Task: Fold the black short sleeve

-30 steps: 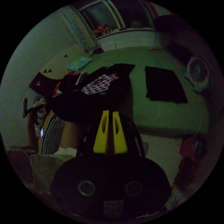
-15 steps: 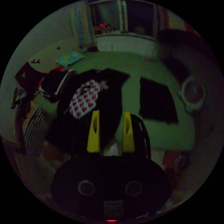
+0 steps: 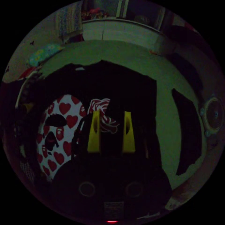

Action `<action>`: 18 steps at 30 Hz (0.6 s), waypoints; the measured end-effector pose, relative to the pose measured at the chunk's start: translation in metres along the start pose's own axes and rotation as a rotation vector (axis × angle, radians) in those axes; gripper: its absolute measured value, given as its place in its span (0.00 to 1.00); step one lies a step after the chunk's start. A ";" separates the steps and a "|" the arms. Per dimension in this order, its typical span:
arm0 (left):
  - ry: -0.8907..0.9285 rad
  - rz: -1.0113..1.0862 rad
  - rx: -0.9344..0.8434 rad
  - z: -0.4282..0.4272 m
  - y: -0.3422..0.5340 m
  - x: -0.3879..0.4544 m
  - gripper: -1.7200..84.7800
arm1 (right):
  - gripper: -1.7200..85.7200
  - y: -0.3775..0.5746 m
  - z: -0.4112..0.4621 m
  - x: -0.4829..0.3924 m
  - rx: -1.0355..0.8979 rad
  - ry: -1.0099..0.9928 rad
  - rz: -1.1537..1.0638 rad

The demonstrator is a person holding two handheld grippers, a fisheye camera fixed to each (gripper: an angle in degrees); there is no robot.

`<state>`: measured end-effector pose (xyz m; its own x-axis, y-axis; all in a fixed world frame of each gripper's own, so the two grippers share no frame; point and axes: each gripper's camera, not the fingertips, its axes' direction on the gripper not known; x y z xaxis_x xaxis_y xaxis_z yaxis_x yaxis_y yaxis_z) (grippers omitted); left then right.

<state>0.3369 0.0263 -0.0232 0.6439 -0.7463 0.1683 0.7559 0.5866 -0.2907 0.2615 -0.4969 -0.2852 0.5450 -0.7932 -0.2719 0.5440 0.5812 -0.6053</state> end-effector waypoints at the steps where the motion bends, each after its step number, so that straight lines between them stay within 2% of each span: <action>1: 0.038 -0.002 -0.031 0.011 -0.010 -0.004 0.12 | 0.12 -0.008 0.003 0.000 -0.011 0.005 0.022; 6: -0.114 0.061 -0.043 0.034 -0.051 0.004 0.13 | 0.06 -0.024 0.018 0.008 -0.003 -0.081 0.092; 11: -0.092 0.068 -0.133 0.072 -0.086 0.000 0.13 | 0.03 -0.037 0.018 0.010 0.125 -0.145 0.097; 15: -0.139 0.086 -0.124 0.091 -0.115 0.001 0.13 | 0.03 -0.048 0.028 0.006 0.183 -0.067 0.076; 18: -0.107 0.080 -0.130 0.105 -0.135 -0.002 0.13 | 0.03 -0.056 0.038 0.026 0.275 0.047 0.262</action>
<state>0.2463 -0.0184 0.1148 0.7157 -0.6570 0.2369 0.6843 0.5920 -0.4258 0.2692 -0.5430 -0.2294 0.6619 -0.6148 -0.4288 0.5441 0.7876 -0.2893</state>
